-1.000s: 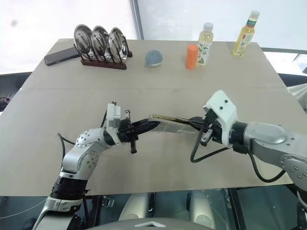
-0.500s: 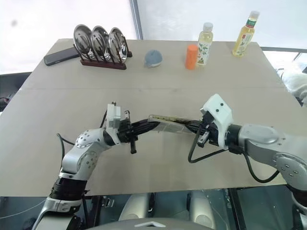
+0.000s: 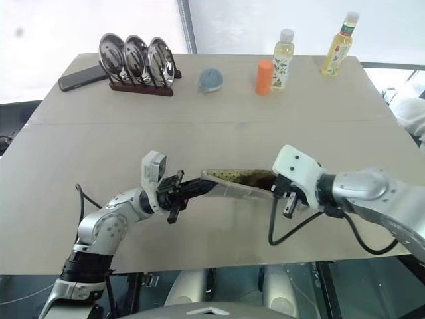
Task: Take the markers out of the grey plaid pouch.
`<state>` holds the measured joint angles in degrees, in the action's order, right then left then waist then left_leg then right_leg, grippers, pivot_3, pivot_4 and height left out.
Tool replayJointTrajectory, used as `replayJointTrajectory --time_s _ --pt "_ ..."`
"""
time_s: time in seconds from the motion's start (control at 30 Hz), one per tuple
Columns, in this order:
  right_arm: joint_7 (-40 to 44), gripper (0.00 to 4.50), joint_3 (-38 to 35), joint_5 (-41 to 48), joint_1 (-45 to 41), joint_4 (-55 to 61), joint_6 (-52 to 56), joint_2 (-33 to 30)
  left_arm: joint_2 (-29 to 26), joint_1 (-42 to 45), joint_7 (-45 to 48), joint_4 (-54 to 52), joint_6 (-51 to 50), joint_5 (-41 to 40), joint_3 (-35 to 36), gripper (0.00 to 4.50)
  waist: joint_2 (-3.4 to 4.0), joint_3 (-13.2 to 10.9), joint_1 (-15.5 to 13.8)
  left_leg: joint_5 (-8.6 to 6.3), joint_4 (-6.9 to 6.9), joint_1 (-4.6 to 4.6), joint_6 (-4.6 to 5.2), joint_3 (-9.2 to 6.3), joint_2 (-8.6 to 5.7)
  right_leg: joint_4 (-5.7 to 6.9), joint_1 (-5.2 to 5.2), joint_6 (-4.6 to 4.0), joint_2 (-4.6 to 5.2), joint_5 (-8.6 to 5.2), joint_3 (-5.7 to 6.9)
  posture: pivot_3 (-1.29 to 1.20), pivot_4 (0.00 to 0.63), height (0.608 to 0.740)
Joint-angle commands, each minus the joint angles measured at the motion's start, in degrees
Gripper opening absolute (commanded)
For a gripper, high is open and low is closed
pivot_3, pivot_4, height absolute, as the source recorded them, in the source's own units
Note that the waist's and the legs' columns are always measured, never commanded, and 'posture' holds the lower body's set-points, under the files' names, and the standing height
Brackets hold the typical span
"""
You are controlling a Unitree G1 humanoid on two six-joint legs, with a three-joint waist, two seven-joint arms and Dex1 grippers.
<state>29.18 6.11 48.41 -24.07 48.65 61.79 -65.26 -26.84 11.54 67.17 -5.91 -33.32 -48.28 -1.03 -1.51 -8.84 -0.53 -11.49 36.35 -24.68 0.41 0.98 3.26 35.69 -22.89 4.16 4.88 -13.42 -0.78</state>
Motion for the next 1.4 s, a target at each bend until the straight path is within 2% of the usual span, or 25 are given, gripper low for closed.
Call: replayJointTrajectory --time_s 0.03,0.13,0.27,0.3,0.43,0.73,0.87,1.07,1.17,1.23,1.3,1.4 --pt "2.98 0.27 6.24 -10.16 0.43 2.24 -5.83 -1.94 0.29 -0.49 2.15 2.73 2.53 2.5 -0.23 0.0 -0.02 0.01 0.01 0.0 0.0 0.01 0.0 0.0 0.0 0.01 -0.01 0.0 0.0 0.0 0.01 0.0 0.15 0.74" --pt "5.06 1.19 15.92 -20.97 0.94 1.22 -11.02 -1.76 0.75 -0.88 3.5 5.13 4.84 5.13 -0.77 0.0 -0.03 0.03 -0.03 0.0 0.07 0.02 -0.01 0.03 0.0 0.02 -0.08 0.0 0.03 0.0 -0.01 0.0 0.15 0.74" --pt "6.66 3.23 23.54 -31.49 -0.08 -1.22 -15.78 0.74 1.35 -1.77 4.21 6.35 7.38 7.56 -1.19 0.0 -0.08 0.06 0.05 0.0 0.13 0.0 -0.01 0.12 -0.02 0.01 -0.08 -0.01 0.07 0.01 -0.08 0.0 0.15 0.74" --pt "7.51 3.37 24.63 -33.54 -0.46 -1.79 -16.8 1.2 1.56 -2.1 4.18 6.37 7.78 7.93 -1.15 0.0 -0.07 0.05 0.08 0.0 0.12 0.01 -0.01 0.12 -0.01 0.02 -0.09 -0.01 0.06 0.01 -0.08 0.0 0.15 0.74" --pt "9.99 3.37 27.37 -39.88 -2.46 -4.82 -18.91 3.88 2.18 -2.79 3.85 6.46 8.83 8.78 -0.97 0.0 -0.07 0.07 0.11 0.0 0.12 0.02 -0.01 0.11 0.0 0.05 -0.1 -0.02 0.05 0.01 -0.06 0.0 0.15 0.74" --pt "15.88 3.37 31.46 -48.46 -7.9 -13.31 -22.83 14.21 3.42 -3.46 2.49 4.95 8.21 8.14 -0.94 0.0 -0.07 0.07 0.24 0.0 0.11 0.01 -0.01 0.11 0.0 0.09 -0.1 -0.02 0.04 0.02 -0.06 0.0 0.15 0.74" --pt "15.98 3.37 30.68 -50.83 -7.16 -17.93 -24.65 17.92 3.59 -2.61 1.77 3.02 6.34 6.81 -0.71 0.0 -0.07 0.07 0.12 0.0 0.11 0.0 -0.01 0.1 0.0 0.11 -0.09 -0.02 0.03 0.02 -0.04 0.0 0.15 0.74" --pt "17.04 3.37 34.3 -56.34 -4.55 -25.44 -29.4 22.54 4.31 -1.69 -0.92 -0.58 3.28 5.61 -0.95 0.0 -0.15 0.12 0.04 0.0 0.12 0.04 -0.01 0.1 -0.01 0.14 -0.06 -0.02 0.02 0.02 -0.05 0.0 0.15 0.74" --pt "18.09 2.55 31.08 -55.36 -2.93 -25.07 -29.08 23.48 4.62 -1.39 -3.32 -2.87 1.93 5.74 -0.95 0.0 -0.24 0.19 0.13 0.0 0.12 0.21 -0.01 0.08 0.0 0.16 0.14 -0.01 0.0 0.02 -0.04 0.0 0.15 0.74" --pt "18.45 1.5 26.8 -53.47 -1.85 -22.54 -27.45 23.46 4.63 -1.22 -4.54 -3.31 1.92 6.35 -0.55 0.0 -0.22 0.2 0.09 0.0 0.12 0.3 -0.02 0.09 0.0 0.17 0.16 -0.01 0.01 0.02 -0.04 0.0 0.15 0.74" --pt "19.04 0.67 21.85 -50.87 -0.67 -19.2 -25.41 22.99 4.54 -0.97 -5.55 -3.18 2.76 7.53 -0.3 0.0 -0.23 0.2 -0.2 0.01 0.12 0.31 -0.02 0.08 0.0 0.17 0.19 -0.01 0.01 0.02 -0.04 0.0 0.15 0.74" --pt "20.68 0.43 13.64 -46.15 1.29 -12.6 -22.18 21.19 4.42 -0.52 -7.01 -2.11 6.5 10.87 -0.27 0.0 -0.18 0.15 -0.4 0.01 0.16 0.13 -0.02 0.06 -0.02 0.16 0.14 -0.02 0.03 0.02 -0.03 0.0 0.15 0.74"
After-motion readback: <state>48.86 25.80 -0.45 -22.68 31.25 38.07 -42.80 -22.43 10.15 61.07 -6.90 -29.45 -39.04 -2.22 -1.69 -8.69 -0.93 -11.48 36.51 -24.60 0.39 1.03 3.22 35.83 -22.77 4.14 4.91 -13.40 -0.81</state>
